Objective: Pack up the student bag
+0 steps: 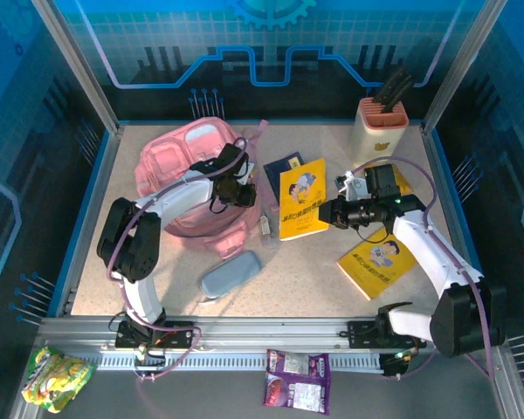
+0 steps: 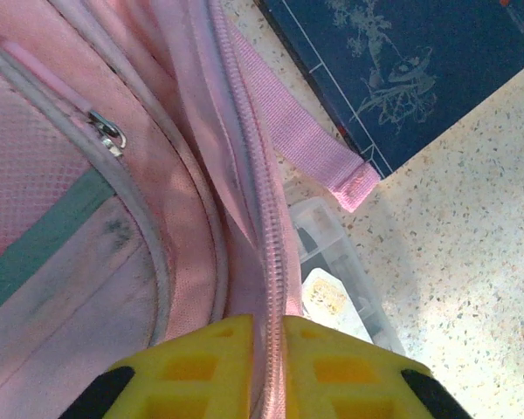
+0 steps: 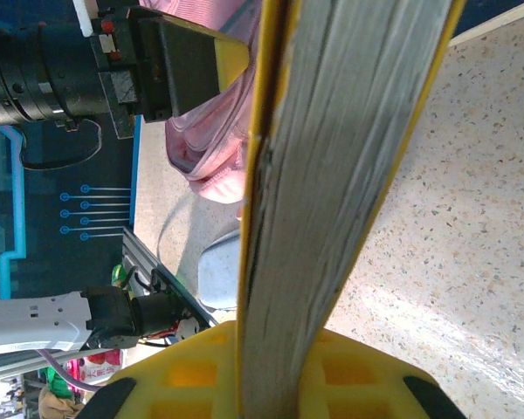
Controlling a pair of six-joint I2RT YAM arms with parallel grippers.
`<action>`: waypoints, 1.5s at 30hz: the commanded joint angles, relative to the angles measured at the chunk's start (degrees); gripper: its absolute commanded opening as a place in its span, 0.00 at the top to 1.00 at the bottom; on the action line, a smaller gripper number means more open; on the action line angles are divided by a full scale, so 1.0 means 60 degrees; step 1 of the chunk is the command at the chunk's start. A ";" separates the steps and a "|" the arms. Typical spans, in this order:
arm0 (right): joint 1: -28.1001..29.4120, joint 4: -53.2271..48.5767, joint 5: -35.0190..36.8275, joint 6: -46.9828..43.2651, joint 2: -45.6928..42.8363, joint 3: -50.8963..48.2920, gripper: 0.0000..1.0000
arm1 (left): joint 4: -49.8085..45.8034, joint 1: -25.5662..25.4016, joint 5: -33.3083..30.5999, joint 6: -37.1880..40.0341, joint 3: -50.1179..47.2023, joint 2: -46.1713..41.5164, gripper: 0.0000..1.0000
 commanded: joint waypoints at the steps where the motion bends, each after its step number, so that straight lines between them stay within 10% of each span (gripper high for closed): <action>1: 0.0094 0.0277 -0.0344 -0.0203 -0.0155 0.0097 1.00 | 0.0254 -0.0006 0.0183 -0.0159 -0.0178 -0.0141 0.82; 45: 0.0505 0.0605 -0.0616 0.0110 0.0118 0.0100 1.00 | -0.0526 0.0200 -0.0870 0.0025 0.0312 -0.1618 1.00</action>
